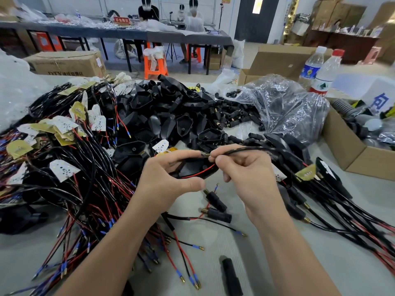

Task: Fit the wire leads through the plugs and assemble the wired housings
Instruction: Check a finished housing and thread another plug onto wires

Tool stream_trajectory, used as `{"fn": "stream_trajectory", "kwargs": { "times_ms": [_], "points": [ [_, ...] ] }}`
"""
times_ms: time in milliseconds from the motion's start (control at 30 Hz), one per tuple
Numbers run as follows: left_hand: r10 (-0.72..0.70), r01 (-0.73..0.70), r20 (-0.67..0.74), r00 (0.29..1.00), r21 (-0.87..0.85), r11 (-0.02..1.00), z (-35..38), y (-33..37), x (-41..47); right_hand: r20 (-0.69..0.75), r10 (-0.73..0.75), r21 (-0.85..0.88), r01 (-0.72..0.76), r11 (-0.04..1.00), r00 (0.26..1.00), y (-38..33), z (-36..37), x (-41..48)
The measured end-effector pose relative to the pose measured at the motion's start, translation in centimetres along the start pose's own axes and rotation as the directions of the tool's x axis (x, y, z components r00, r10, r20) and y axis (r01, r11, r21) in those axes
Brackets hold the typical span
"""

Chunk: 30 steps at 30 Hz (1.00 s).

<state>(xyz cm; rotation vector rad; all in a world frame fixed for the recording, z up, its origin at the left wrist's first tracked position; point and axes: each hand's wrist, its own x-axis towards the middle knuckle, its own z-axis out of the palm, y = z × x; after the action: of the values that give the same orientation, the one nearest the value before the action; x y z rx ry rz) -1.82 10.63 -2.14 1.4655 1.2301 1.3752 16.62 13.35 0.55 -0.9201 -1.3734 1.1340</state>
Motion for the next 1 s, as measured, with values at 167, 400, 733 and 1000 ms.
{"fn": "stream_trajectory", "kwargs": {
  "times_ms": [167,400,733,1000],
  "points": [
    [-0.037,0.079,0.16,0.986,-0.27,0.96,-0.7,-0.3,0.1,0.062,0.076,0.06,-0.08,0.995,0.995,0.1,0.2,-0.2],
    [-0.135,0.179,0.132,0.982,-0.416,0.892,-0.3,0.0,0.1,-0.057,0.123,0.183,-0.111,0.977,0.991,0.5,0.1,0.2],
    [-0.257,0.196,-0.163,0.953,-0.317,0.928,0.3,0.4,0.0,-0.262,0.082,0.106,-0.056,0.993,0.962,1.1,0.1,0.5],
    [-0.285,0.241,-0.064,0.956,-0.382,0.892,0.6,1.0,-0.1,0.012,0.23,0.308,-0.222,0.925,0.973,0.7,0.2,0.3]
  ]
}}
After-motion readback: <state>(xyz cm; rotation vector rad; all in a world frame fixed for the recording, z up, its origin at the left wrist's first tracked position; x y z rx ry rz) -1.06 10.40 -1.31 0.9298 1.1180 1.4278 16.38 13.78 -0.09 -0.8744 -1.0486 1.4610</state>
